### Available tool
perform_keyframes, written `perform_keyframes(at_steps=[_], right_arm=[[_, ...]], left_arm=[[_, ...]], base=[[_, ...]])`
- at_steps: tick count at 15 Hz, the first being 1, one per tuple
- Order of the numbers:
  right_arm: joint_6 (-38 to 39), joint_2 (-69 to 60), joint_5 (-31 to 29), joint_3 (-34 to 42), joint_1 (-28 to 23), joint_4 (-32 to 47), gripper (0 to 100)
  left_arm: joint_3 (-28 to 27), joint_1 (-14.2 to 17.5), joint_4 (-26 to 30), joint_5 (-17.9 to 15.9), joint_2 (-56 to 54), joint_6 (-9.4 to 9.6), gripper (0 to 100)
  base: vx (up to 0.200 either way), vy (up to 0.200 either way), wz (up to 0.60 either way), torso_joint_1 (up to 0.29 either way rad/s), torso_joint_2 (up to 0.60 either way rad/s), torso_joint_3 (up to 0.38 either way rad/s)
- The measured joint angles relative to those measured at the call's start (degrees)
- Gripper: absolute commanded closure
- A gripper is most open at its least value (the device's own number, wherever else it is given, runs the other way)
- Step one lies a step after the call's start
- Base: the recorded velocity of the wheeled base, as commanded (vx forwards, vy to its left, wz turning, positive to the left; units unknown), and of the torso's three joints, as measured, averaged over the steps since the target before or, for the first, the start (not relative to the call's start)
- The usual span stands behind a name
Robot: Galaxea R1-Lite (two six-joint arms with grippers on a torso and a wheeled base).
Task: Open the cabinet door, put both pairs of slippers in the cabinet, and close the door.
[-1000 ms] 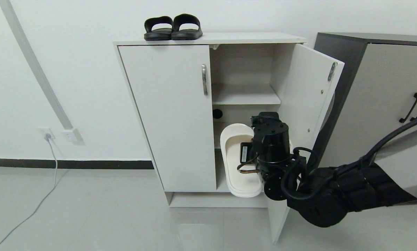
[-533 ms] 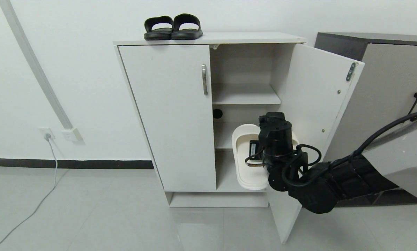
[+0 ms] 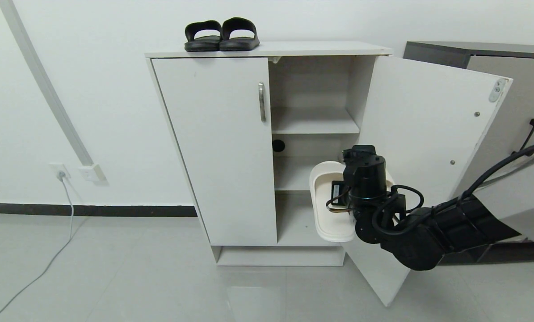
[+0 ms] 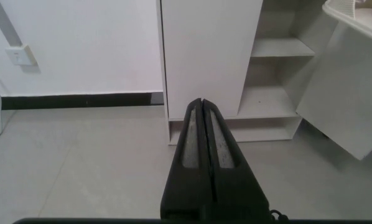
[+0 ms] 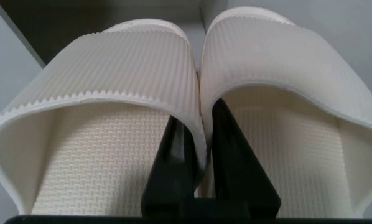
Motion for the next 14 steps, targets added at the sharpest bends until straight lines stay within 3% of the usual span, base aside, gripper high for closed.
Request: perform_keyframes(at_steps=[5,8,14], right_arm=[[0.04,-0.63,0.51,1.38,0.83,-0.21,100],[0.33,-0.94,5.25,4.12,5.30,-0.88,100],[0.15,4.34,7.30,4.25,7.01,-7.52,100]], left_arm=[[0.00,0.00,-0.02,0.18,0.01,-0.05,100],[0.00,0.00,-0.02,0.18,0.01,0.00,100],[0.00,-0.01,0.00,0.21,0.04,0.01,100]], base=[[0.000,0.000,0.00,0.000,0.00,0.000],[0.000,0.000,0.00,0.000,0.00,0.000],[0.000,0.000,0.00,0.000,0.00,0.000]])
